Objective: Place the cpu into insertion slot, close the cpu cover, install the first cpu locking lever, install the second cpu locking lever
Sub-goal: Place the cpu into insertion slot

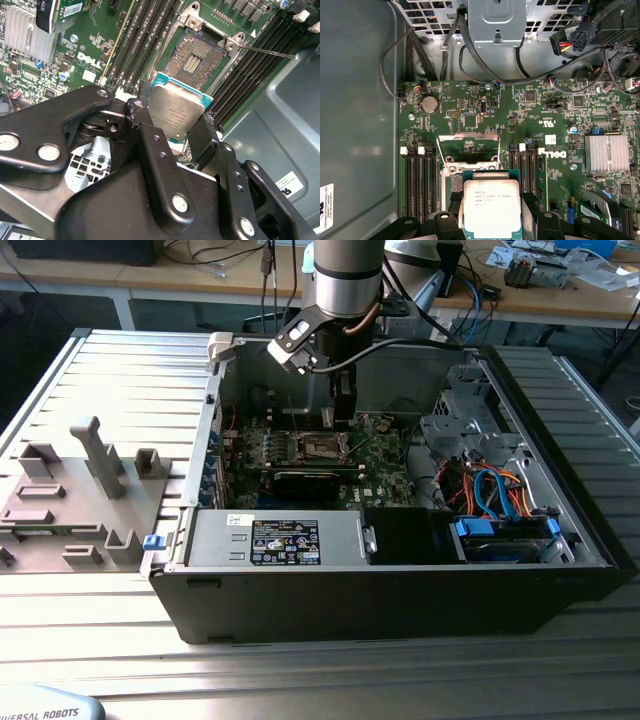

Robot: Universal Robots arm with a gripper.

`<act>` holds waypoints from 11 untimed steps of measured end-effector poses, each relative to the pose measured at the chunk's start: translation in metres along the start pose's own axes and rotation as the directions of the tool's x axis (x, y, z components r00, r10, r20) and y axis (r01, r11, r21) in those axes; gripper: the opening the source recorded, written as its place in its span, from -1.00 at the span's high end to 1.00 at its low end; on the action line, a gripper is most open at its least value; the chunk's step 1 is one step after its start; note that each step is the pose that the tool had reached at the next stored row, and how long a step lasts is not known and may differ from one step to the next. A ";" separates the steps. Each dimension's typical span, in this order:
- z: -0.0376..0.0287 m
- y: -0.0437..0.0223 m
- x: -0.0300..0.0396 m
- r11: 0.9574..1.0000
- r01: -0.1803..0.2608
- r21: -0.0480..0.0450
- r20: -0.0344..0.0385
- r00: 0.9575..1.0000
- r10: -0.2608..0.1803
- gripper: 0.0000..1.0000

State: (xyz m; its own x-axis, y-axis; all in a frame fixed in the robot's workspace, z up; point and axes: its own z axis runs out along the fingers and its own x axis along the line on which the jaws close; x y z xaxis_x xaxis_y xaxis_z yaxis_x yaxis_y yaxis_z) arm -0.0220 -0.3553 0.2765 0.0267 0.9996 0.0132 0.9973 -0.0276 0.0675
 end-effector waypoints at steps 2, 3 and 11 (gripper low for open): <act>0.0000 0.0000 0.0000 1.000 -0.001 0.000 0.000 1.000 0.001 -0.08; 0.0000 0.0000 0.0000 1.000 -0.002 0.000 0.000 1.000 0.002 -0.08; 0.0002 0.0000 0.0000 1.000 -0.009 0.000 0.001 1.000 0.009 -0.08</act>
State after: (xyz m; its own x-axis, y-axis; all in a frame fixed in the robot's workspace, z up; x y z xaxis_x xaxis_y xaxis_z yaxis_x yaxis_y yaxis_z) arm -0.0220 -0.3553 0.2763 0.0353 0.9993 0.0131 0.9971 -0.0361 0.0675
